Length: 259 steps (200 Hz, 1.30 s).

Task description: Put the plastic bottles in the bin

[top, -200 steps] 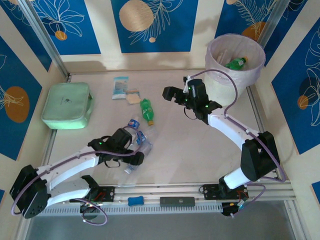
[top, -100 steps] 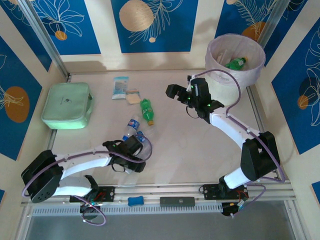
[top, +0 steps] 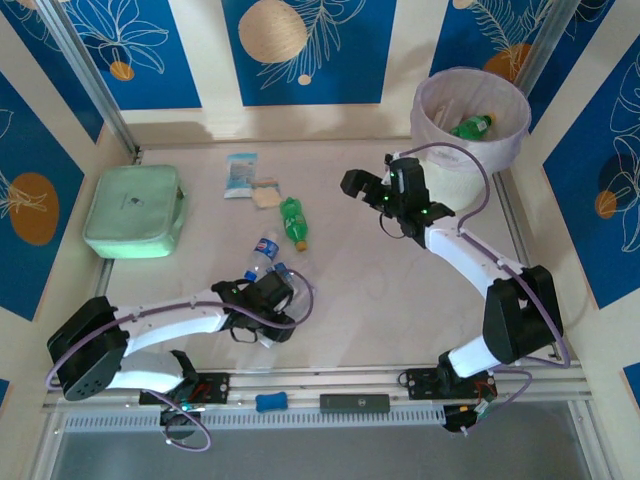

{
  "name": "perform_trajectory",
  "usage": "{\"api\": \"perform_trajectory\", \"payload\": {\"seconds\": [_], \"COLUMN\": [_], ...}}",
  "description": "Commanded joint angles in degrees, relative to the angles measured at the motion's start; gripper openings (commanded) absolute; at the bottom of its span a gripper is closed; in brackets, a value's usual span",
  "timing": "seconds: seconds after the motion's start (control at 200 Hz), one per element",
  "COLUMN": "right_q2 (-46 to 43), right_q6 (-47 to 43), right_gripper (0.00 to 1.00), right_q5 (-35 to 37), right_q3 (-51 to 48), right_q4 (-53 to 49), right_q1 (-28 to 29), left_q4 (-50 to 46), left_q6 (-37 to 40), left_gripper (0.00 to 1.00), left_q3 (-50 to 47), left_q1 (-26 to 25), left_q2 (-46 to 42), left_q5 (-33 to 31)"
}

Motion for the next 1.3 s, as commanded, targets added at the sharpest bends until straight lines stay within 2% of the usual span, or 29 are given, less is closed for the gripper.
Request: {"api": "perform_trajectory", "payload": {"seconds": [0.0,0.13,0.265,0.375,0.53,0.75,0.93,1.17,1.291], "right_q2": [-2.85,-3.28,-2.75,-2.44,-2.26,-0.26,1.66,5.27,6.55], "right_q6": [2.01,3.85,4.3,3.89,2.19,1.02,0.13,-0.16,0.14], "right_gripper": [0.99,0.99,0.99,1.0,1.0,0.93,0.89,0.83,0.72], "right_q5": [-4.04,-11.29,-17.03,-19.69,-21.54,-24.39,-26.05,-27.92,-28.59], "right_q3": [-1.04,-2.95,-3.25,-2.9,-2.6,-1.66,-0.43,2.31,2.95], "right_q4": [1.58,7.09,10.83,12.54,13.67,14.06,14.88,14.78,15.32], "right_q1": [-1.82,-3.25,-3.04,-2.19,-0.16,2.34,3.93,4.25,4.33], "left_q4": [2.54,9.69,17.69,25.55,35.67,39.64,43.33,43.11,42.29], "left_q6": [0.06,-1.63,-3.67,-6.55,-8.83,-7.0,-7.0,-4.4,-3.21], "left_gripper": [0.35,0.34,0.33,0.32,0.31,0.31,0.31,0.31,0.31], "left_q3": [3.78,5.54,7.99,8.91,9.7,15.02,15.49,15.32,15.55], "left_q1": [-0.42,0.18,2.04,4.59,9.8,15.3,16.5,16.46,16.5], "left_q2": [-2.62,-3.23,0.31,2.77,4.62,8.56,9.78,9.47,9.44], "left_q5": [-0.24,-1.58,-3.25,-4.94,-3.79,3.66,9.59,15.3,16.38]}}
